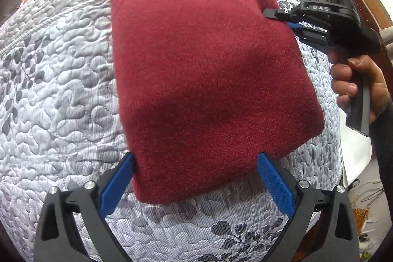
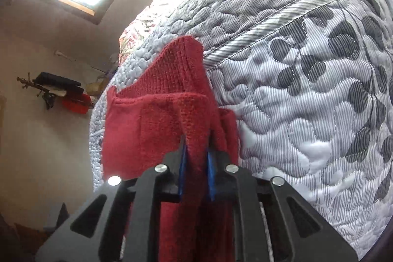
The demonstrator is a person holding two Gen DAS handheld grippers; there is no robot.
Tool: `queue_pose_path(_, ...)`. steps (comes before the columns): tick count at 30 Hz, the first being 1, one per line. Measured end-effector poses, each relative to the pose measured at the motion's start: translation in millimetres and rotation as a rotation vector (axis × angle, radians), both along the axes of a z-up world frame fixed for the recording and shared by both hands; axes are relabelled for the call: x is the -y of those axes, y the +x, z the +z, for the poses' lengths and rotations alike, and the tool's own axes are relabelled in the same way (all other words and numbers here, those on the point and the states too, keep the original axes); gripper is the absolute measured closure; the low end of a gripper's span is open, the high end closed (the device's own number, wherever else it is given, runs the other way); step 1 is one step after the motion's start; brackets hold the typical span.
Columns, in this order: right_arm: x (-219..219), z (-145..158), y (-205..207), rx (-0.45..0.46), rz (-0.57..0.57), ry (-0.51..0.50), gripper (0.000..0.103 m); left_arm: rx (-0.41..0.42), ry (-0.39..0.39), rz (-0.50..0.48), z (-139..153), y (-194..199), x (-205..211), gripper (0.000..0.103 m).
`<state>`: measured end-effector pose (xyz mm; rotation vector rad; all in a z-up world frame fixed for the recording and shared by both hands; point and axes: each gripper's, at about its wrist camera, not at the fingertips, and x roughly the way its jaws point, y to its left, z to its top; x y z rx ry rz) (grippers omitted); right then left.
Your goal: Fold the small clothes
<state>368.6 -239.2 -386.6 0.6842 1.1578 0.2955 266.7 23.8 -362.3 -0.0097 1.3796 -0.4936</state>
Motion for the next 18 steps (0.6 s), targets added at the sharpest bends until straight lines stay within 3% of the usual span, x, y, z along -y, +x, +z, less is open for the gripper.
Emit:
queue_pose_path(2,3.8,16.9,-13.2,0.029,-0.006,0.030,0.072,-0.006,-0.006,0.006,-1.3,0.5,-1.2,0.004)
queue_pose_path(5,-0.1,30.5,-36.7,0.018,0.039,0.051,0.069,-0.009,-0.010,0.006,-1.5,0.3,-2.5,0.004)
queue_pose_path(10,-25.1,12.3,-62.4,-0.066,0.111,-0.008,0.057,-0.007,-0.011,0.002,0.6,0.3,-8.5,0.004)
queue_pose_path(11,-32.8,6.0,-62.1,-0.084,0.128,-0.016,0.062,-0.007,-0.010,0.001,1.7,0.9,-10.6,0.004)
queue_pose_path(12,-36.8,1.2,-62.5,-0.087,0.145,-0.042,0.088,-0.008,-0.007,0.000,1.3,1.0,-10.7,0.004)
queue_pose_path(15,-27.7,2.4,-73.8,-0.081,0.112,-0.055,0.092,-0.014,-0.005,-0.001,2.3,1.6,-10.7,0.004)
queue_pose_path(18,-13.7,-13.8,-81.9,-0.124,0.060,-0.033,0.088,-0.014,-0.005,-0.010,3.4,0.4,-9.6,0.004)
